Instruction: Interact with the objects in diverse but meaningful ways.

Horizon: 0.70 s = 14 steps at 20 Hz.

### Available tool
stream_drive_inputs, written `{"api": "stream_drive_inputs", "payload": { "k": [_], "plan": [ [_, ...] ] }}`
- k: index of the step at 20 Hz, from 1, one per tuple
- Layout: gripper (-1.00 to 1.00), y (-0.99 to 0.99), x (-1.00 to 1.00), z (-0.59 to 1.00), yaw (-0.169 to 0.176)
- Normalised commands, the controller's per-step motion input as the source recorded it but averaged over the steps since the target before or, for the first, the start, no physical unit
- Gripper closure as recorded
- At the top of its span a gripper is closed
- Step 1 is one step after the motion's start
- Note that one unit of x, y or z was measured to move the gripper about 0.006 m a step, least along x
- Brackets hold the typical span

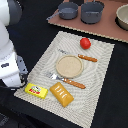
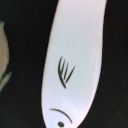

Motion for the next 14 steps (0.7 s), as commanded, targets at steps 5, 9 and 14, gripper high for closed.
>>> {"api": "stream_drive_inputs", "payload": {
  "k": [5, 9, 14],
  "plan": [
    [1.0, 0.0, -0.3, -0.28, 0.054],
    [1.0, 0.0, -0.25, -0.27, 0.052],
    [1.0, 0.01, -0.25, -0.26, 0.053]
  ]
}}
